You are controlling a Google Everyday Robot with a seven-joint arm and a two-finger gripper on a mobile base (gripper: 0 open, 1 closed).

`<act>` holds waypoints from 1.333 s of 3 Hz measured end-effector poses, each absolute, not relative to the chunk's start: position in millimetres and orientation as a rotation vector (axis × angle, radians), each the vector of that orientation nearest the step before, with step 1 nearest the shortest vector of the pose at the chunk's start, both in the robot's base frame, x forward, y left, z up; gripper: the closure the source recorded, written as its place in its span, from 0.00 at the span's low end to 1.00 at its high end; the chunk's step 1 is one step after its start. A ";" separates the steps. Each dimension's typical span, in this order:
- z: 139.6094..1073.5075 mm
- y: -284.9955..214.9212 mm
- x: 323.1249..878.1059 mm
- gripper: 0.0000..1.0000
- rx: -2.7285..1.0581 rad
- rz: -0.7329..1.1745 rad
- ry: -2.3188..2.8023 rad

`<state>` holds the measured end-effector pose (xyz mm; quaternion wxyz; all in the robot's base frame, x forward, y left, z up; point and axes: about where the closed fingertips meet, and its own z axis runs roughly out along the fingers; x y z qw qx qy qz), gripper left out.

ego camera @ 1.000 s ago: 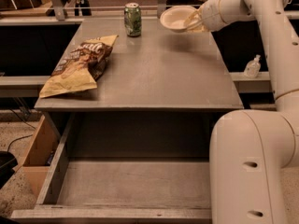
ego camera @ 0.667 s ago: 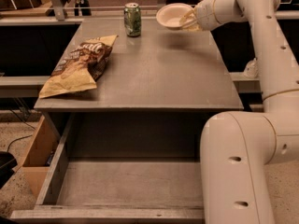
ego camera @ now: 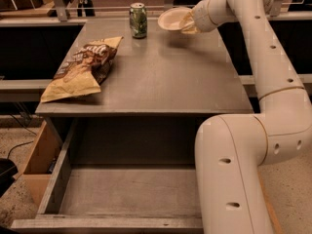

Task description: Move paper bowl near green can

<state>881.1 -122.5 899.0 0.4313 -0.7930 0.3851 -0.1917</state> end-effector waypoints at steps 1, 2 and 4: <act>897.1 -121.7 882.2 1.00 -1.974 -0.472 0.977; 893.3 -118.4 883.2 0.84 -1.977 -0.465 0.976; 886.0 -113.1 885.0 0.37 -1.983 -0.452 0.976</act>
Offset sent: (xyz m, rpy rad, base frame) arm 0.0010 0.0008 -0.0019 0.0044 0.0101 -0.0101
